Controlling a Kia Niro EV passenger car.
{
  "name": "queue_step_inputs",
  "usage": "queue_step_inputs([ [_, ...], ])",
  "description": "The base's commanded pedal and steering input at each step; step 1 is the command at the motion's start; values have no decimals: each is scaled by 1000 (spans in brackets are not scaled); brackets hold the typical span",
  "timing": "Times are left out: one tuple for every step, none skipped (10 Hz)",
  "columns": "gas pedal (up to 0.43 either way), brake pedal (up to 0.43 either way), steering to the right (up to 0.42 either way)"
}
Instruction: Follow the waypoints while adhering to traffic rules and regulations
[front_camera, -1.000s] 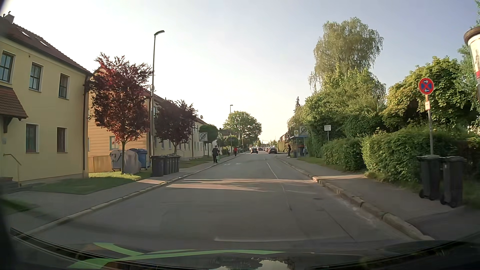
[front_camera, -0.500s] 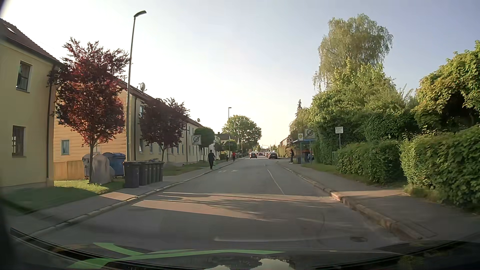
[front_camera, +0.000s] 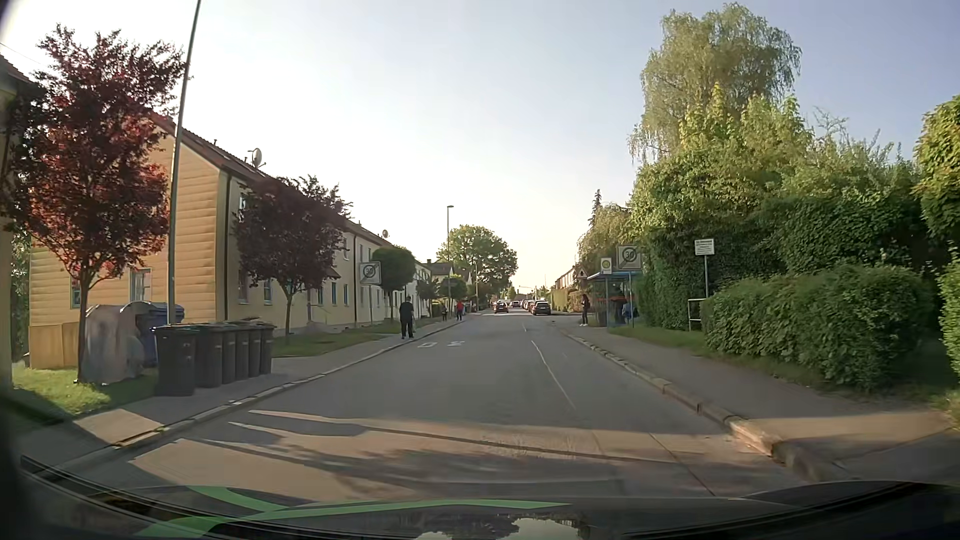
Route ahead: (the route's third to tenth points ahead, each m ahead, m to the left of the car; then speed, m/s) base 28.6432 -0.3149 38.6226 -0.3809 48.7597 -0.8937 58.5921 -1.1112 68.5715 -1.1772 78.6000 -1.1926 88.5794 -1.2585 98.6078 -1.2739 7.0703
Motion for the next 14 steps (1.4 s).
queue_step_inputs([
  [130, 0, 4],
  [130, 0, 4],
  [130, 0, 4],
  [130, 0, 3],
  [130, 0, 1],
  [130, 0, 0],
  [130, 0, -1],
  [130, 0, -2],
  [130, 0, -2],
  [130, 0, -2],
  [130, 0, -2],
  [118, 0, -2],
  [118, 0, -3],
  [118, 0, -3],
])
